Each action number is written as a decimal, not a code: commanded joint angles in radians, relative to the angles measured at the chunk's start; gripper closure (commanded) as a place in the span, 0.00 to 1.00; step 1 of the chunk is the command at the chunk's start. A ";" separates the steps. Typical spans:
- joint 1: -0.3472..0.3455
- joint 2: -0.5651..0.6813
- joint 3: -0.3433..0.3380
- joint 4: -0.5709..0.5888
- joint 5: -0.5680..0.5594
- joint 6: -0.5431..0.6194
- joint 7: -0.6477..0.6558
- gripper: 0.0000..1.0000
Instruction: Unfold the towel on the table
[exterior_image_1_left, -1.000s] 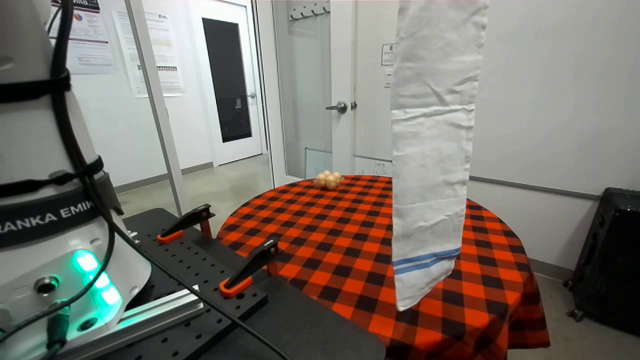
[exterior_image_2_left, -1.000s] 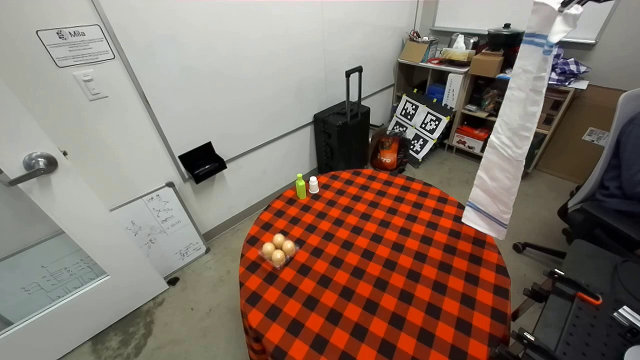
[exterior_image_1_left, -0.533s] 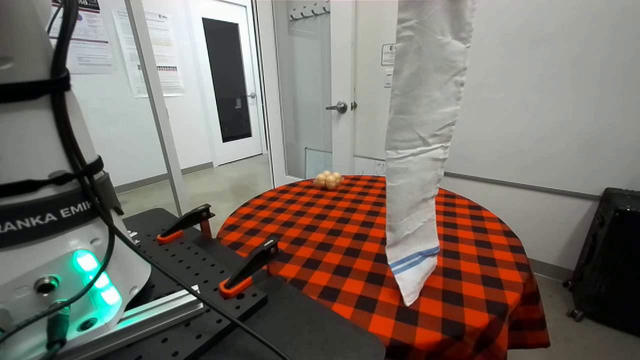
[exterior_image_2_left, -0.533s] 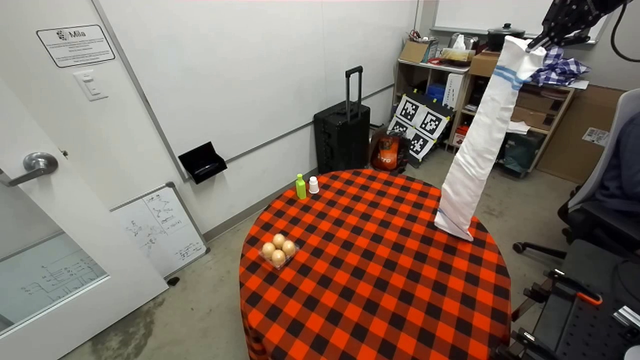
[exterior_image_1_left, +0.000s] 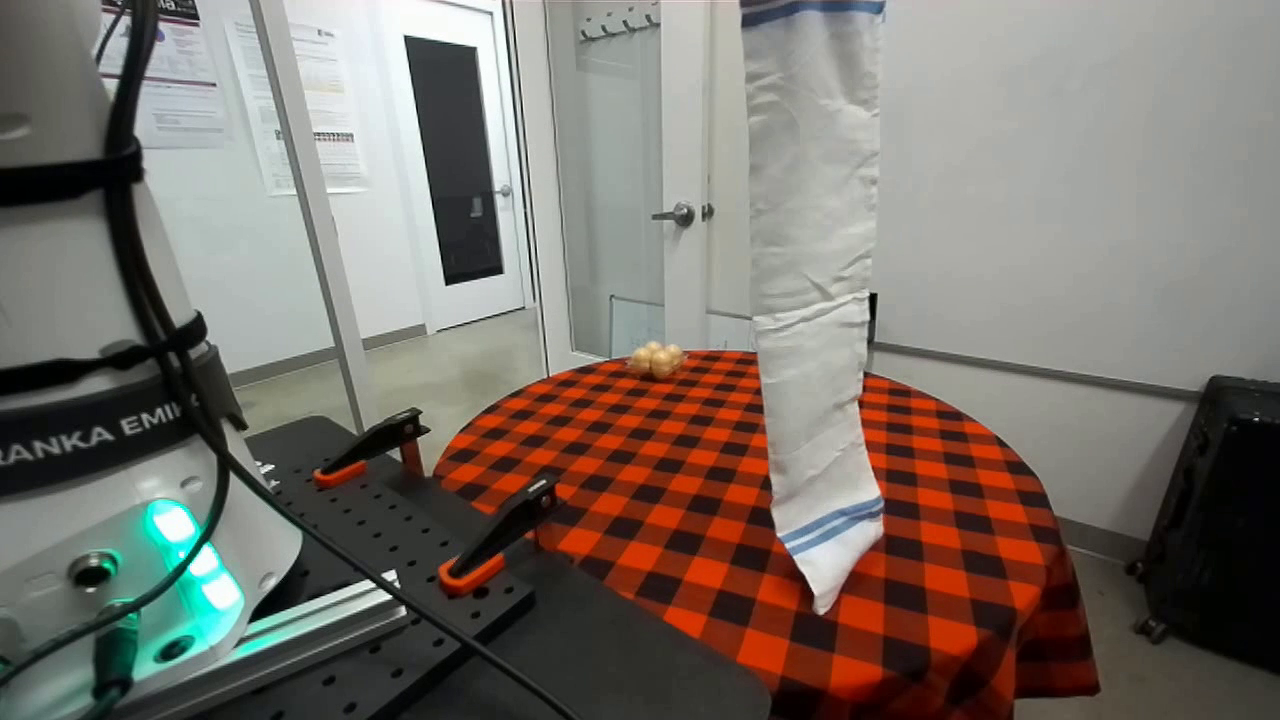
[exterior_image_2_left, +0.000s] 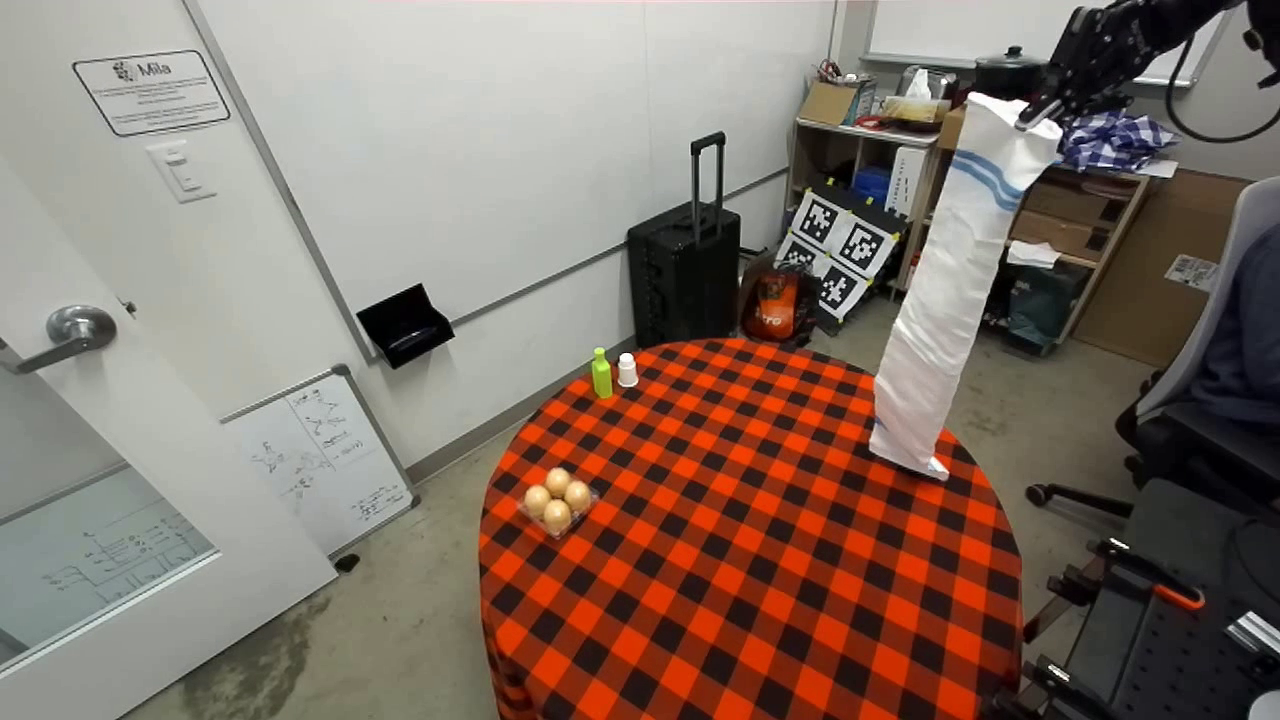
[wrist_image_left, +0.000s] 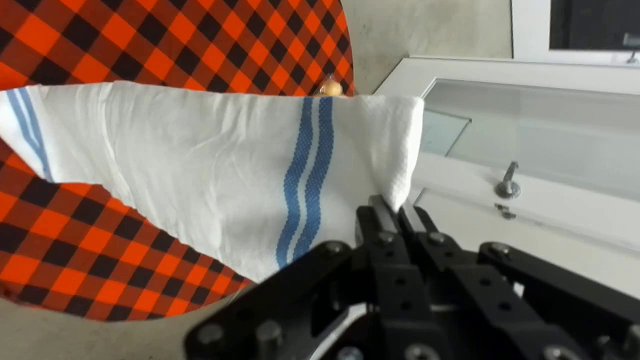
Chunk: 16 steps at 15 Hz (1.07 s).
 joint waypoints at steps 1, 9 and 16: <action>0.045 -0.006 0.077 -0.032 -0.004 -0.039 -0.046 0.99; 0.175 0.110 0.239 -0.033 0.006 -0.085 -0.106 0.99; 0.215 0.349 0.333 0.034 -0.001 -0.042 -0.133 0.99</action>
